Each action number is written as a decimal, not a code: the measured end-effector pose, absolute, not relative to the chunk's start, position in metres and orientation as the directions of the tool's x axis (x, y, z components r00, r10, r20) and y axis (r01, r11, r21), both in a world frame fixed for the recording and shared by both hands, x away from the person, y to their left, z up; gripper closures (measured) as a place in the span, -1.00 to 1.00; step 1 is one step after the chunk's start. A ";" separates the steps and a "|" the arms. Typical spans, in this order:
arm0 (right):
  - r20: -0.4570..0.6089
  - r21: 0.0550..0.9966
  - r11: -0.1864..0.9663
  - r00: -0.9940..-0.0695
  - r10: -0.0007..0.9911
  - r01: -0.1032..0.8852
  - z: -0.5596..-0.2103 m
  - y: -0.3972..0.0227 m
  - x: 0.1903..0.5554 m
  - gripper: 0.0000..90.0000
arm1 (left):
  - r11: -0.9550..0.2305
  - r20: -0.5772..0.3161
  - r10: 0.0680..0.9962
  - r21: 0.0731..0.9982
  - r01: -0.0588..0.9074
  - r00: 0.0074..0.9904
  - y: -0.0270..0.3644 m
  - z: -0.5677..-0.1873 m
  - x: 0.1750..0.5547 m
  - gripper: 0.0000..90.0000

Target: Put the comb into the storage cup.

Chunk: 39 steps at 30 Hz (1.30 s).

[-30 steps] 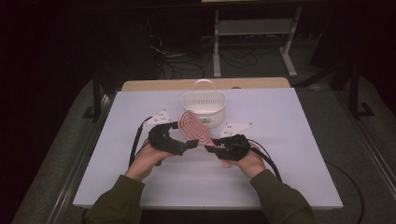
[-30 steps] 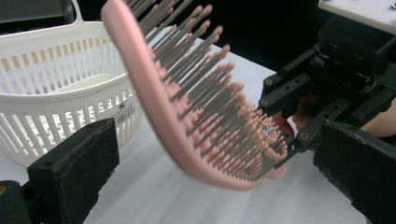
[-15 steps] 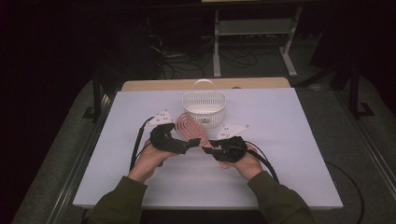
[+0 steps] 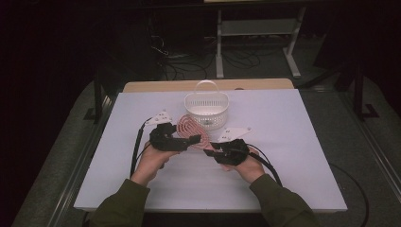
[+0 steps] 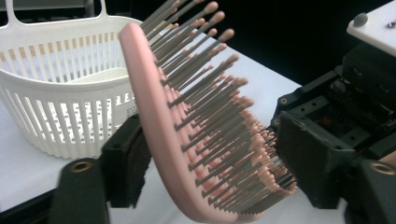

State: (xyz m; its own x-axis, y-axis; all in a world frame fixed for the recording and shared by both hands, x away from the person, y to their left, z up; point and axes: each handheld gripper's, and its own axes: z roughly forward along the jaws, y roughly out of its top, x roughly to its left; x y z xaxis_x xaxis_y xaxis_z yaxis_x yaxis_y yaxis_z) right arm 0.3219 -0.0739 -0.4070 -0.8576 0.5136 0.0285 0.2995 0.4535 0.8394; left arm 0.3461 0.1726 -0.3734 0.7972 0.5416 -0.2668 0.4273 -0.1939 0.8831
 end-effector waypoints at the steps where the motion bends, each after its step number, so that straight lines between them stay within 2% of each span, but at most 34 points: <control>1: 0.028 0.840 0.453 -0.857 0.514 0.299 -0.407 -0.074 0.322 0.52 | -0.194 -0.269 0.542 0.882 0.430 0.796 0.173 -0.373 0.346 -0.28; 13: 0.027 0.838 0.455 -0.856 0.516 0.301 -0.408 -0.073 0.322 0.52 | -0.183 -0.303 0.534 0.870 0.458 0.789 0.172 -0.374 0.346 -0.03; 39: 0.028 0.837 0.457 -0.857 0.515 0.302 -0.410 -0.071 0.322 0.52 | -0.163 -0.322 0.520 0.872 0.462 0.791 0.174 -0.373 0.347 0.15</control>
State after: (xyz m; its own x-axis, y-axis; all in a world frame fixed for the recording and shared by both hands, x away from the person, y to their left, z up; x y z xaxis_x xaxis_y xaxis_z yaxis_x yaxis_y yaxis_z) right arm 0.3222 -0.0712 -0.4096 -0.8569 0.5147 0.0278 0.3018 0.4572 0.8366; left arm 0.3466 0.1741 -0.3728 0.7912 0.5199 -0.3221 0.4621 -0.1633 0.8716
